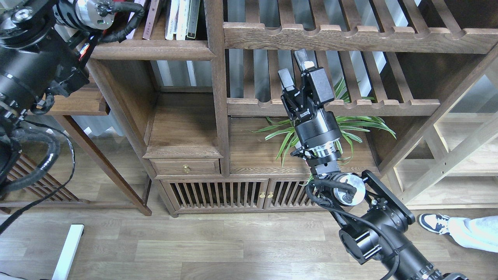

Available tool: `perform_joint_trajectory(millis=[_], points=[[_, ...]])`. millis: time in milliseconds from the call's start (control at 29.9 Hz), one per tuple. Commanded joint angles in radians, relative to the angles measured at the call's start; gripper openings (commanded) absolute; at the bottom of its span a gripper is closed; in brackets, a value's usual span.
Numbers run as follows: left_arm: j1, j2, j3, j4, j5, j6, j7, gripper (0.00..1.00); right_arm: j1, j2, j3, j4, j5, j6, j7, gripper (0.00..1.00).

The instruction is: Organize books on shelf

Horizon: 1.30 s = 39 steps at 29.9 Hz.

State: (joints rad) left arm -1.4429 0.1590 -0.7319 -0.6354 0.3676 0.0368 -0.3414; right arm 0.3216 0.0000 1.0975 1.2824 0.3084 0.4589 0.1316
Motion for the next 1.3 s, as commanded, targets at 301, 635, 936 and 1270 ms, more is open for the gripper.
perform_joint_trajectory(millis=[301,635,936,1270], points=[[0.188,0.163,-0.136,-0.299,-0.010,-0.005,-0.039,0.83,-0.012,0.000,0.001,0.000,0.000,0.003,0.002,0.94],[0.297,0.162,-0.279,-0.382,-0.025,-0.199,-0.048,0.94,-0.009,0.000,-0.001,0.000,-0.002,0.000,0.000,0.94],[0.340,0.163,-0.290,-0.498,-0.128,-0.413,-0.034,0.98,0.008,0.000,-0.007,0.002,-0.003,-0.003,-0.001,0.94],[0.529,0.157,-0.304,-0.747,-0.128,-0.420,-0.042,0.98,0.011,0.000,-0.015,0.009,-0.011,-0.019,-0.001,0.93]])
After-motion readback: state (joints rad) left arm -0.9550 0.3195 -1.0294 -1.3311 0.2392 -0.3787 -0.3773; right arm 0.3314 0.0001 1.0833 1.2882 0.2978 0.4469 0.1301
